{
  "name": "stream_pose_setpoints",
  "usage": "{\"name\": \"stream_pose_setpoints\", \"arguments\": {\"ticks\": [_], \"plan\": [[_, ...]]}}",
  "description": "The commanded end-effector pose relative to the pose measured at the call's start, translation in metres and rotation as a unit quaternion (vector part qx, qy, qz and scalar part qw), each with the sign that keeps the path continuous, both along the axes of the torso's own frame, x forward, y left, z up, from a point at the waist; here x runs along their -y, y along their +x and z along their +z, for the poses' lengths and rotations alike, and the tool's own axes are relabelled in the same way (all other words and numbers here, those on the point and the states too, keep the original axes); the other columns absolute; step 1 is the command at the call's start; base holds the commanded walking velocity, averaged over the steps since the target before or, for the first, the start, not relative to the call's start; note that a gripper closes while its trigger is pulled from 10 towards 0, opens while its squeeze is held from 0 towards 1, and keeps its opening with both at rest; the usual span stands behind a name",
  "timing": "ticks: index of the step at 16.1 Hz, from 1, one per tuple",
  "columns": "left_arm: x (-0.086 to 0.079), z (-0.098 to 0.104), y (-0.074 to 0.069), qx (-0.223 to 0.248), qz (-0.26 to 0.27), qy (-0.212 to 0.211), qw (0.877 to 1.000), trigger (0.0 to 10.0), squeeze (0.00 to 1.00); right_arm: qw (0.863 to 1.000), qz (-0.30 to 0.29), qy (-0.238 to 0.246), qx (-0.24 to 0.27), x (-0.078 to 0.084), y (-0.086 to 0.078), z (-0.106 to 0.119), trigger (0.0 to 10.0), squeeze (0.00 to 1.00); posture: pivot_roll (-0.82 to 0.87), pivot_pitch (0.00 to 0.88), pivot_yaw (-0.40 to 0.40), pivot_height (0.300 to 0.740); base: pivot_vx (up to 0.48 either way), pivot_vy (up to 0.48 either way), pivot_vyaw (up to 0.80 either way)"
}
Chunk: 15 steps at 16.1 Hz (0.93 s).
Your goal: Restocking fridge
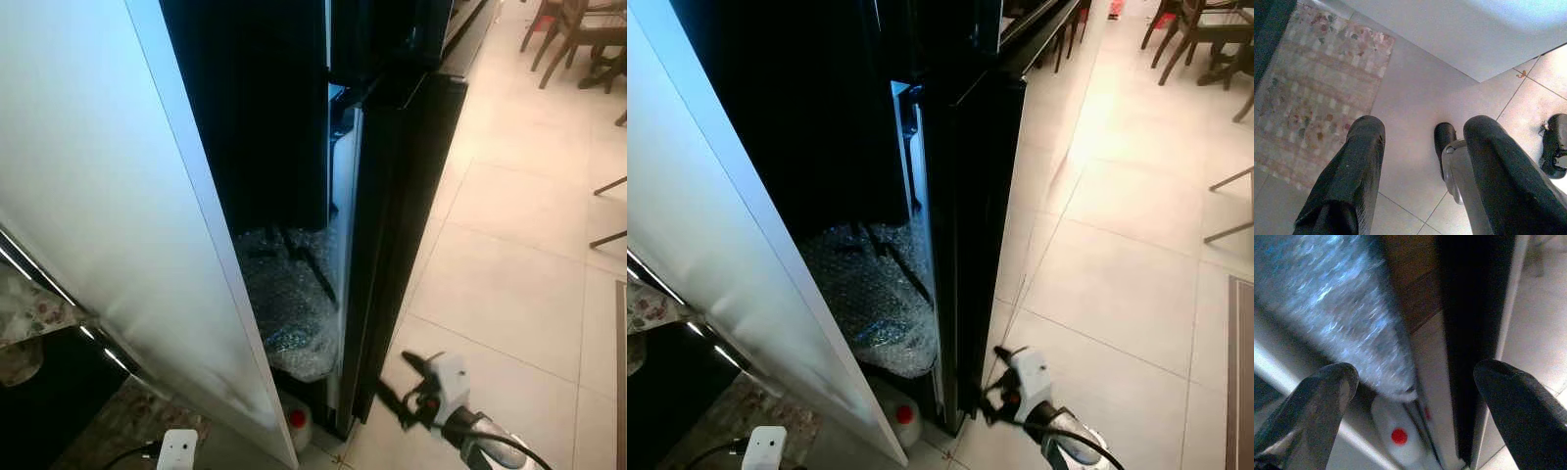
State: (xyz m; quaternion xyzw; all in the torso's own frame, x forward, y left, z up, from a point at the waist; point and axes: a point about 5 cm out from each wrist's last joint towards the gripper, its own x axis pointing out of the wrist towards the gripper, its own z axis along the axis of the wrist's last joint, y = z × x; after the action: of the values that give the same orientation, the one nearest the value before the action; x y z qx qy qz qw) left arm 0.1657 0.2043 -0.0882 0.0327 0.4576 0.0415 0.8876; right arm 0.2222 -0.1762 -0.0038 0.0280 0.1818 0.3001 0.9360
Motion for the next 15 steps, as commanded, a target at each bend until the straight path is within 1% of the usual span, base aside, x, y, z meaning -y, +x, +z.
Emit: {"name": "stream_pose_setpoints", "arguments": {"ticks": [1,2,3,4,7,8,9,12,13,15], "plan": [[-0.003,-0.002,-0.004,-0.011,-0.002,0.010,1.000,10.0,0.00,1.000,0.017,-0.011,0.005,-0.001,0.001,0.002,10.0,0.00,-0.03,0.018,0.054,0.740,0.000,0.000,0.00],[-0.004,-0.002,-0.005,-0.011,-0.002,0.011,1.000,10.0,0.00,0.999,0.004,-0.040,0.012,0.003,0.006,0.002,10.0,0.00,-0.03,0.019,0.054,0.740,0.000,0.000,0.00],[-0.004,-0.002,-0.005,-0.012,-0.002,0.012,1.000,10.0,0.00,0.999,-0.018,-0.044,0.023,0.007,0.017,0.008,10.0,0.00,-0.03,0.022,0.057,0.740,0.000,0.000,0.00],[-0.004,-0.002,-0.006,-0.012,-0.001,0.013,1.000,10.0,0.00,0.998,-0.024,-0.043,0.041,0.007,0.029,0.018,10.0,0.00,-0.02,0.023,0.061,0.740,0.000,0.000,0.00],[-0.007,-0.002,-0.008,-0.015,-0.001,0.016,1.000,10.0,0.00,0.998,0.013,-0.031,0.059,-0.007,0.044,0.031,10.0,0.00,-0.02,0.027,0.063,0.740,0.000,0.000,0.00],[-0.008,-0.002,-0.008,-0.015,0.000,0.017,1.000,10.0,0.00,0.998,0.020,-0.013,0.067,-0.011,0.050,0.037,10.0,0.00,-0.01,0.027,0.062,0.740,0.000,0.000,0.00],[-0.008,-0.002,-0.008,-0.015,0.001,0.018,1.000,10.0,0.00,0.997,0.042,0.001,0.070,-0.016,0.054,0.043,10.0,0.00,-0.01,0.028,0.062,0.740,0.000,0.000,0.00],[-0.010,-0.002,-0.008,-0.016,0.003,0.019,1.000,10.0,0.00,0.994,0.082,0.012,0.068,-0.021,0.053,0.047,10.0,0.00,-0.01,0.030,0.063,0.740,0.000,0.000,0.00],[-0.010,-0.002,-0.007,-0.016,0.002,0.020,1.000,10.0,0.00,0.994,0.097,0.011,0.055,-0.023,0.051,0.045,10.0,0.00,-0.01,0.033,0.063,0.740,0.000,0.000,0.00],[-0.010,-0.002,-0.007,-0.016,0.002,0.020,1.000,10.0,0.00,0.993,0.108,0.020,0.052,-0.025,0.050,0.046,10.0,0.00,-0.01,0.031,0.062,0.740,0.000,0.000,0.00]]}}
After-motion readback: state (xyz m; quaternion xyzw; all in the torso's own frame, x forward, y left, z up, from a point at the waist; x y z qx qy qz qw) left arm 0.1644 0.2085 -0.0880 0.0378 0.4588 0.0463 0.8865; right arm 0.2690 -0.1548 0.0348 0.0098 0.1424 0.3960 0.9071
